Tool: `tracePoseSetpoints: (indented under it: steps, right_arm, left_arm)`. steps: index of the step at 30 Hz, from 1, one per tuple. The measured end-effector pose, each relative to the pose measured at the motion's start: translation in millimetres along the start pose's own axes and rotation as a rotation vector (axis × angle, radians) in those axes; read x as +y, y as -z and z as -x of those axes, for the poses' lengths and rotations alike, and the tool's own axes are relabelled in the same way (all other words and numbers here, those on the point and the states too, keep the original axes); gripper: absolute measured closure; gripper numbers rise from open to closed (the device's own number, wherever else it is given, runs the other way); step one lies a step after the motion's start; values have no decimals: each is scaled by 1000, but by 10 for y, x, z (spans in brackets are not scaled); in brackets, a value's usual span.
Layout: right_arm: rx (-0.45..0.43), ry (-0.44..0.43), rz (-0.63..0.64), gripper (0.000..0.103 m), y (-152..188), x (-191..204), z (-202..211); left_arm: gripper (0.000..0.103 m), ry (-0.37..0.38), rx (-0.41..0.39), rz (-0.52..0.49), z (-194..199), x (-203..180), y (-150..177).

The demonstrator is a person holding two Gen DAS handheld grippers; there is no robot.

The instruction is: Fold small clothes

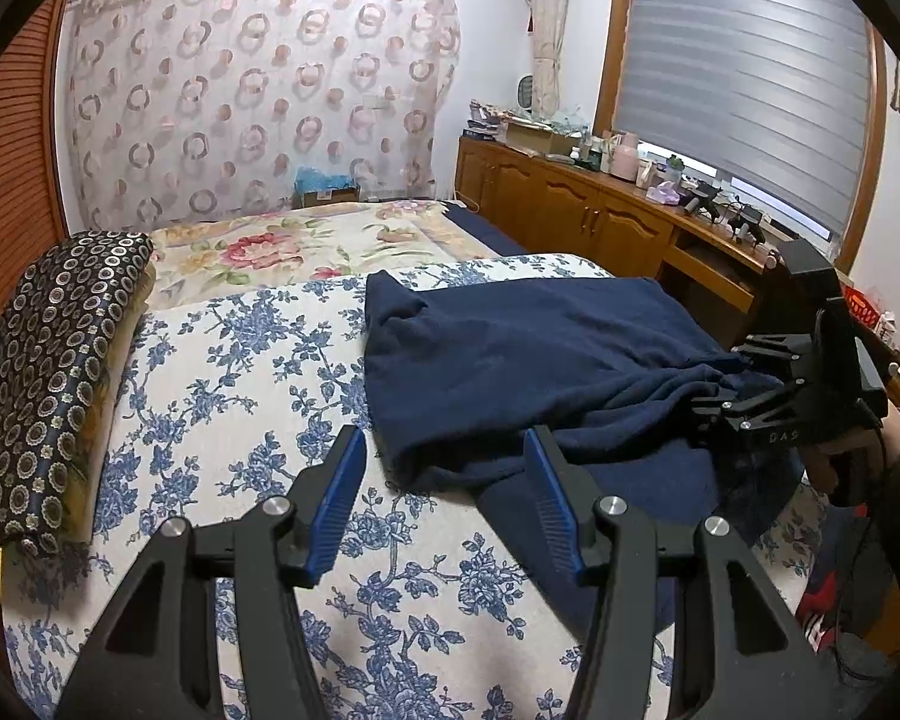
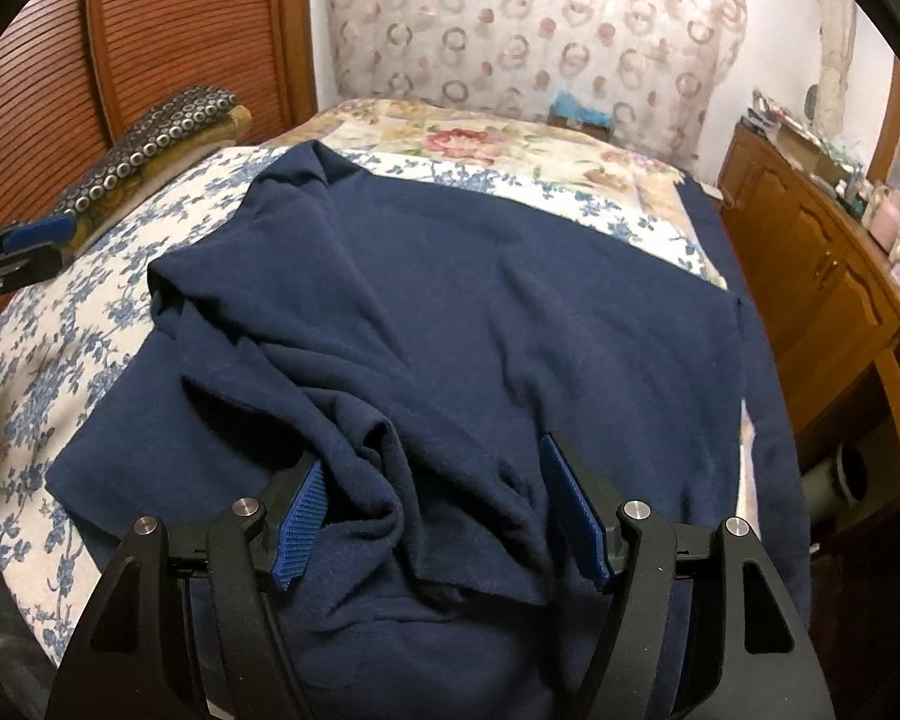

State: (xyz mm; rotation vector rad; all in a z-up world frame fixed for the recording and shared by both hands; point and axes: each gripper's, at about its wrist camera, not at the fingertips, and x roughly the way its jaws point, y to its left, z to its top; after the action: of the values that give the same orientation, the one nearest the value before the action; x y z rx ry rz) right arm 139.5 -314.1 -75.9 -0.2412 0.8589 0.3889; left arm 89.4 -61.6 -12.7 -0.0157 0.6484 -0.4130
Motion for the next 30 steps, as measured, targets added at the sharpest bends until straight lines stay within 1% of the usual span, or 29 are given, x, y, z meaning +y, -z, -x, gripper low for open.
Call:
tracePoseSetpoints:
  steps: [2, 4, 6, 7, 8, 9, 10, 11, 12, 15, 17, 21, 26, 30]
  right_arm:
    - [3, -22, 9, 42, 10, 25, -6]
    - [8, -7, 20, 44, 21, 55, -9]
    - [7, -28, 16, 55, 18, 60, -8]
    - [5, -38, 16, 58, 18, 63, -5]
    - [1, -43, 21, 66, 23, 73, 6]
    - [0, -49, 25, 78, 22, 83, 11]
    - [-9, -50, 32, 82, 24, 100, 34]
    - [-21, -49, 38, 89, 24, 118, 66]
    - [-31, -54, 39, 92, 23, 128, 101]
    - [-96, -93, 32, 93, -14, 171, 296]
    - [-133, -133, 15, 94, -49, 181, 438]
    - [-189, -147, 21, 94, -132, 223, 686]
    - [-249, -125, 14, 94, -195, 182, 979]
    - [-267, -68, 6, 94, -146, 54, 1177]
  left_arm:
    - [49, 0, 0, 1, -1, 4, 2]
    - [49, 1, 1, 0, 0, 6, 1]
    - [49, 1, 1, -1, 0, 8, 1]
    - [49, 0, 2, 0, 0, 9, 0]
    - [49, -1, 1, 0, -1, 11, 7]
    - [49, -1, 1, 1, -2, 15, 13]
    - [49, -1, 1, 2, -3, 14, 18]
    - [49, -1, 0, 3, 1, 19, 19]
    - [49, -2, 1, 1, -3, 15, 17]
    - [49, -4, 0, 4, -9, 14, 34]
    - [49, -4, -2, 5, -7, 15, 38]
    - [49, -5, -3, 5, -7, 6, 41]
    - [49, -4, -8, 4, 10, -12, 36]
    - [49, 0, -12, 2, 21, -39, 28]
